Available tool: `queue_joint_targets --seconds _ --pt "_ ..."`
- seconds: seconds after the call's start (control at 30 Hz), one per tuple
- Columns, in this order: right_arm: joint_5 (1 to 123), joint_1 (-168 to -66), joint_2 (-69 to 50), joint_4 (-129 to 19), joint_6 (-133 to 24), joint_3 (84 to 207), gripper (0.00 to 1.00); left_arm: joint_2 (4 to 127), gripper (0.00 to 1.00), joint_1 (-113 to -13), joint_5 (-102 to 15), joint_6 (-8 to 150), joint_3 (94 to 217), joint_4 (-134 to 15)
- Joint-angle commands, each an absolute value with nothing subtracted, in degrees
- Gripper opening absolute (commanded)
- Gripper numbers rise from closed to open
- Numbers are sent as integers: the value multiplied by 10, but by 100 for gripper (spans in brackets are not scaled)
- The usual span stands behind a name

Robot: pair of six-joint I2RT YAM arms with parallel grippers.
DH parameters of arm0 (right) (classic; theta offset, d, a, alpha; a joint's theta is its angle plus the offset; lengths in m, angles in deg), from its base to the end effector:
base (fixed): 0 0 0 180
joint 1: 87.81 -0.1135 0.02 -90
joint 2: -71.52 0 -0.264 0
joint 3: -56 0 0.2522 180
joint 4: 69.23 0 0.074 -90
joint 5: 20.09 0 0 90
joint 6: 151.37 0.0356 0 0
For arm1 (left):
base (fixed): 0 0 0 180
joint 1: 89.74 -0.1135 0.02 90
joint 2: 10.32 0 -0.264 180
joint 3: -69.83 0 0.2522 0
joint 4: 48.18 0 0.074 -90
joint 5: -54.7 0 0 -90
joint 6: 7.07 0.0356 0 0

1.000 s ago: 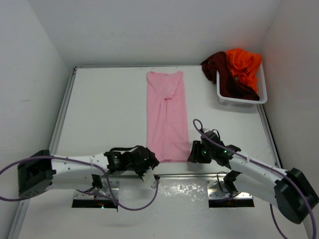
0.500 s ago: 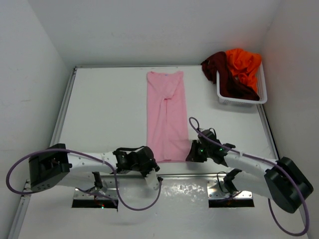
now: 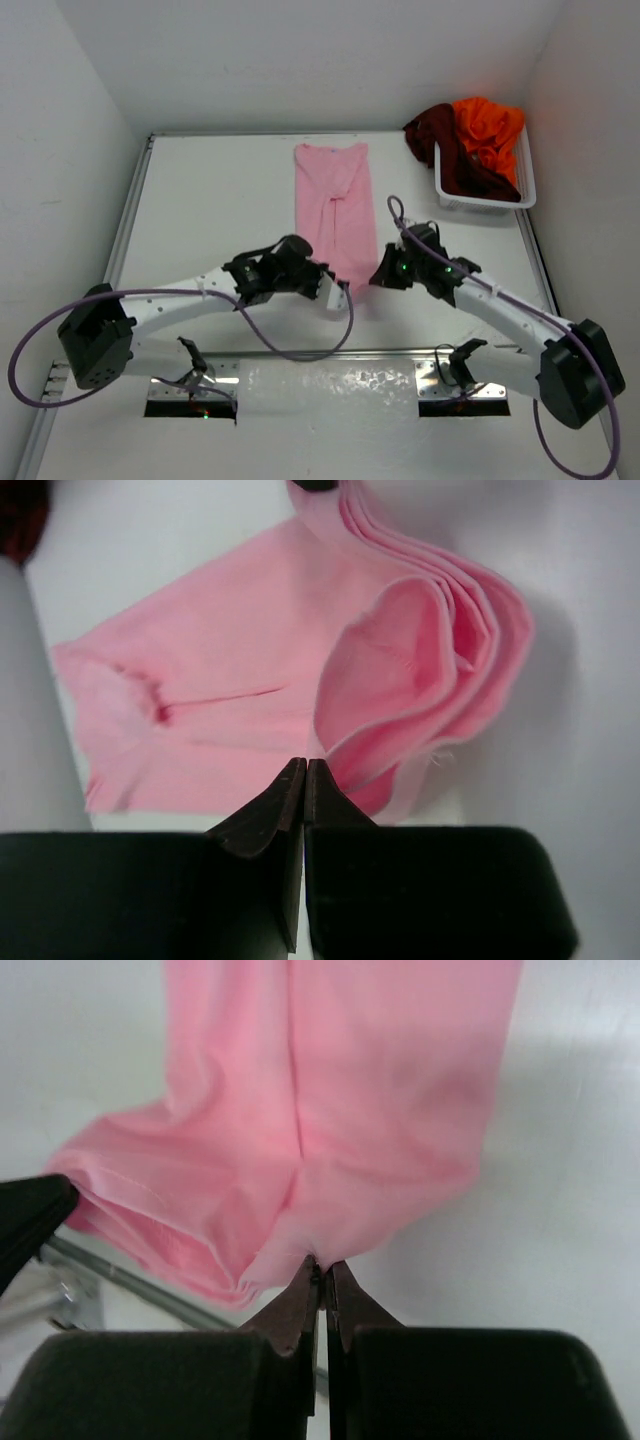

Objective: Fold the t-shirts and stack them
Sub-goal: Fold the folded rectangular tshirt in 1/3 of the way

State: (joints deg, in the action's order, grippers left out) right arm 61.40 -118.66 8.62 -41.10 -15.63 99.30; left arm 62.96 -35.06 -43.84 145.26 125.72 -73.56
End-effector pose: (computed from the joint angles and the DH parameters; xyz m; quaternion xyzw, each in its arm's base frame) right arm 0.1783 0.1126 0.1831 0.0940 0.9258 0.2771 0.2393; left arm 0.1488 -0.2192 0.2168 0.7947 0.4519 -0.0414 0.4031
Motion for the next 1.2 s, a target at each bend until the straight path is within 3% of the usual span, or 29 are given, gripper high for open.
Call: queue_joint_targets --seconds 0.0,0.43,0.73,1.17 --pt "610 -1151 33 -401 -202 1097 0 646 0 -415 -472 1404 1324 -771" --pt "573 -1028 -210 -415 -249 1350 0 834 0 -614 -478 1304 1543 -737" --pt "558 -1007 -341 -437 -252 1446 0 939 0 -642 -477 1339 1603 -692" --pt "570 -992 -427 -455 -238 1492 0 1035 0 -671 -487 1355 1652 -639"
